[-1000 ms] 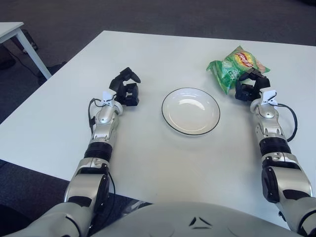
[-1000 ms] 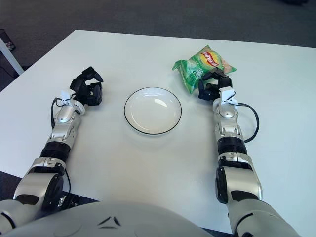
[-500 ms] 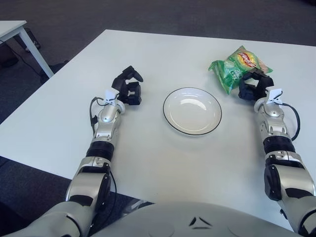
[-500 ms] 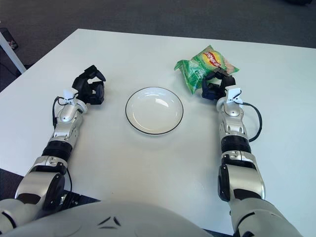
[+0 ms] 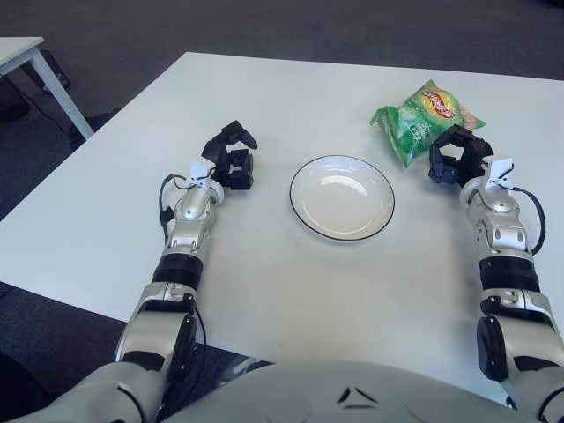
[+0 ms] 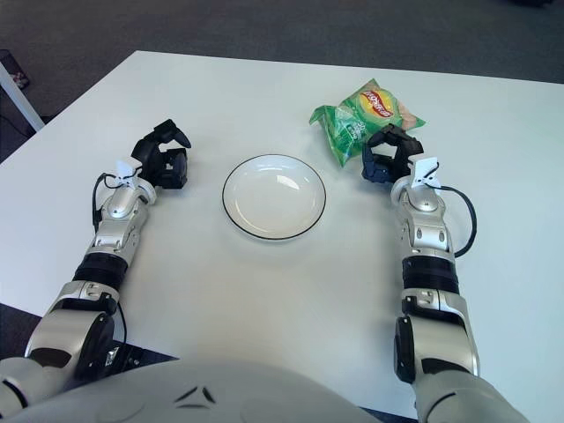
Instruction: Put the snack into the plate.
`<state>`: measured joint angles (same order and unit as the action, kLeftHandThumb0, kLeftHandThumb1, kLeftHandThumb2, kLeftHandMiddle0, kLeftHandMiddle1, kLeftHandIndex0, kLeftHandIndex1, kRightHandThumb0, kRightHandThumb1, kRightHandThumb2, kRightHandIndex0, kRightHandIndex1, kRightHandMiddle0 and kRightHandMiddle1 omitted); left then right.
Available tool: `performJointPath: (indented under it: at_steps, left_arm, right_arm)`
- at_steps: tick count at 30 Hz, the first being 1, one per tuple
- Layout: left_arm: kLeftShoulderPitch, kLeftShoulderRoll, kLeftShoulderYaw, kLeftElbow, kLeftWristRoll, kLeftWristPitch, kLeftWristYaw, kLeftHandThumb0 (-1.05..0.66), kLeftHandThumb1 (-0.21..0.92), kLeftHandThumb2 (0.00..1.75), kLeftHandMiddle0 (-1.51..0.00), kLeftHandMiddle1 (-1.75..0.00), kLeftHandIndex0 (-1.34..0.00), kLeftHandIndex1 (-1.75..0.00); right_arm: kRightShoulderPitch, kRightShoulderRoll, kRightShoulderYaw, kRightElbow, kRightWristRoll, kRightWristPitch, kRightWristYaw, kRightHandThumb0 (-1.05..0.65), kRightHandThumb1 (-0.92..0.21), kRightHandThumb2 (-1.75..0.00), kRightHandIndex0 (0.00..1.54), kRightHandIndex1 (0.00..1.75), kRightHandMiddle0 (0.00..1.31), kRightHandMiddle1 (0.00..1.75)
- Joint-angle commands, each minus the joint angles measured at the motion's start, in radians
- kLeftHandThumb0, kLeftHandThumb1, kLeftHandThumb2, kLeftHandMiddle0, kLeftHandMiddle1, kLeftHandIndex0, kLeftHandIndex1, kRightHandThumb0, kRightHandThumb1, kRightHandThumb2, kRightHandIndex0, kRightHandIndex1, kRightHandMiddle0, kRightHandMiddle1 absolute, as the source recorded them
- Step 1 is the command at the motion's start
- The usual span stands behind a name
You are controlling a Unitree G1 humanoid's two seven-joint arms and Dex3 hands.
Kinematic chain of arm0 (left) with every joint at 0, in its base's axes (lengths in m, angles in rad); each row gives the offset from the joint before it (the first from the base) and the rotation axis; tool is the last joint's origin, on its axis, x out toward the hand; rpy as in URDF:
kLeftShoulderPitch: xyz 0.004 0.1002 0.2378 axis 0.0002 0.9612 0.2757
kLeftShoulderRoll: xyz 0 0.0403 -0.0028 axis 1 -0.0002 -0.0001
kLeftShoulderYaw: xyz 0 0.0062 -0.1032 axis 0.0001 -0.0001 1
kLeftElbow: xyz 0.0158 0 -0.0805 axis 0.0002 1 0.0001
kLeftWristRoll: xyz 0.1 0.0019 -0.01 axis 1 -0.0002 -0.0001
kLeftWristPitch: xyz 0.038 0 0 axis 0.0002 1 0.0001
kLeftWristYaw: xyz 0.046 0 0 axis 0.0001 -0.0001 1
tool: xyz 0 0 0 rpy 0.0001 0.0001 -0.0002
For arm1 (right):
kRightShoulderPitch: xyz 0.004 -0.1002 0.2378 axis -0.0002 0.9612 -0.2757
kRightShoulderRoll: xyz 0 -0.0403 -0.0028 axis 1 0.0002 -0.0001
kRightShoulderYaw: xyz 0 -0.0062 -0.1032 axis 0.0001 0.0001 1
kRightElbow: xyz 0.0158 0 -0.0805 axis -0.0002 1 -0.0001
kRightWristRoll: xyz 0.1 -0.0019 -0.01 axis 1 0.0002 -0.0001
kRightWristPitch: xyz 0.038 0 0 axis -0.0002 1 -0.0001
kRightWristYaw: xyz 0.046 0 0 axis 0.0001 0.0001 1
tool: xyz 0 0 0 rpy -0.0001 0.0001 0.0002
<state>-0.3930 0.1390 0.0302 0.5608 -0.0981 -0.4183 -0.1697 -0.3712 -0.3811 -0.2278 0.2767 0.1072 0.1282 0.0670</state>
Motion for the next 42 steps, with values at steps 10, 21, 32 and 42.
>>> performJointPath:
  at_steps: [10,21,32,42]
  left_arm:
    - [0.193,-0.085,-0.012,0.024,-0.032,0.027,-0.011,-0.48,0.31,1.33,-1.20,-1.75,-0.62,-1.75]
    - [0.196,-0.081,-0.007,0.024,-0.023,0.037,0.008,-0.48,0.30,1.33,-1.19,-1.75,-0.62,-1.75]
    - [0.195,-0.084,-0.003,0.023,-0.025,0.054,0.007,-0.49,0.29,1.35,-1.20,-1.75,-0.63,-1.75]
    - [0.194,-0.090,0.004,0.032,-0.033,0.050,0.002,-0.49,0.29,1.34,-1.20,-1.75,-0.63,-1.75]
  right_arm:
    - [-0.014,-0.092,-0.077,-0.203,0.055,0.145,0.072,-0.48,-0.33,-1.29,1.21,1.75,0.60,1.75]
    - [-0.036,-0.151,-0.018,-0.228,-0.084,0.065,0.056,-0.46,-0.36,-1.26,1.16,1.75,0.57,1.75]
    - [-0.172,-0.260,0.067,-0.015,-0.232,-0.084,0.075,-0.42,-0.51,-1.07,1.03,1.75,0.46,1.75]
    - [-0.236,-0.310,0.122,0.151,-0.335,-0.368,0.022,-0.41,-0.57,-1.00,0.95,1.75,0.42,1.75]
